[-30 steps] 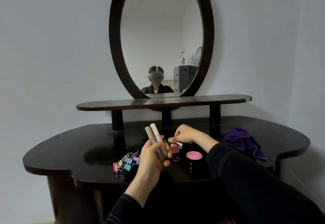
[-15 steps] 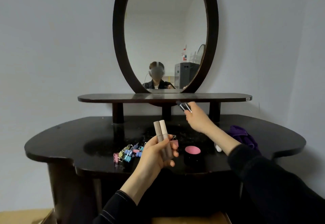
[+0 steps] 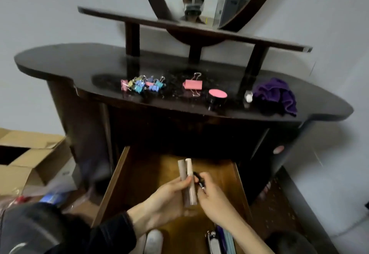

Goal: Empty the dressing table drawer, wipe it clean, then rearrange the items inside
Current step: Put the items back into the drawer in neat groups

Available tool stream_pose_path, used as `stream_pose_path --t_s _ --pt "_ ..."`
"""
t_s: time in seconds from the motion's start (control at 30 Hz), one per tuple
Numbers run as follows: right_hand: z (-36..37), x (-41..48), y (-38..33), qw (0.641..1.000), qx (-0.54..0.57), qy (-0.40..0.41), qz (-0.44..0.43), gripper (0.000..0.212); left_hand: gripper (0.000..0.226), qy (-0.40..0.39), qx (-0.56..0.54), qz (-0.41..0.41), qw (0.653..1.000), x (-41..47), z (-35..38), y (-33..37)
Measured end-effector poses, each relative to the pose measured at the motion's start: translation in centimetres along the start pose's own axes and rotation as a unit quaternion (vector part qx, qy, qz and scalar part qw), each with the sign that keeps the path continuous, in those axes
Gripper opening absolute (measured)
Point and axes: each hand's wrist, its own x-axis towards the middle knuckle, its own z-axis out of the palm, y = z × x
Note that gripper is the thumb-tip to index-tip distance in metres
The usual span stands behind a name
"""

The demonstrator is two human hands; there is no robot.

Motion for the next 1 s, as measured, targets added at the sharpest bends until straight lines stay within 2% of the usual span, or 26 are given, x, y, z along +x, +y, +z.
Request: stream_pose_path --t_s 0.13,0.23,0.3,0.37,0.43,0.5,0.57,0.67,0.73,0.8,0.9,0.93,1.0 --pt "3.1 2.8 3.3 0.993 0.030 -0.100 0.063 0.057 0.029 0.043 -0.036 -0.033 0.998 4.2 -2.9 -2.2" --pt "3.7 4.2 5.6 0.989 0.027 -0.133 0.050 0.064 0.025 0.082 -0.058 -0.065 0.993 5.8 -4.7 -3.1" --pt "3.7 4.8 6.9 0.986 0.053 -0.154 0.036 0.060 0.025 0.098 -0.058 -0.078 0.990 6.6 -5.8 -3.3" --pt "2.9 5.4 7.7 0.985 0.079 -0.150 0.030 0.046 0.024 0.093 -0.073 -0.074 0.990 7.2 -6.8 -3.1" --pt "1.4 5.8 7.7 0.992 0.094 -0.088 0.014 0.024 0.023 0.084 -0.088 -0.070 0.990 7.4 -7.1 -2.6" --pt "0.6 6.6 7.9 0.994 0.109 0.003 0.000 0.021 0.021 0.084 -0.067 -0.077 0.991 7.6 -7.4 -2.5" --pt "0.3 7.1 8.3 0.987 0.153 0.042 0.004 0.019 0.022 0.071 0.001 -0.100 0.992 7.6 -7.3 -2.9" --pt "0.5 7.1 8.7 0.980 0.197 -0.017 0.006 0.017 0.020 0.048 0.104 -0.119 0.986 7.6 -7.1 -4.3" --pt "0.7 7.0 8.9 0.979 0.204 -0.026 0.010 0.013 0.020 0.053 0.133 -0.122 0.982 7.7 -6.9 -4.6" --pt "0.6 6.9 9.1 0.973 0.231 0.018 0.012 0.013 0.022 0.105 0.111 -0.114 0.982 8.0 -6.7 -4.8" --pt "-0.3 7.0 9.8 0.968 0.227 0.105 0.015 0.011 0.034 0.237 0.077 -0.084 0.965 8.2 -7.1 -4.6" --pt "-0.5 6.9 10.0 0.976 0.196 0.096 0.013 0.011 0.040 0.270 0.074 -0.080 0.957 8.1 -7.5 -4.4" --pt "0.1 6.7 10.4 0.995 0.101 0.015 0.021 0.012 0.049 0.294 0.067 -0.092 0.949 7.8 -8.1 -4.1"
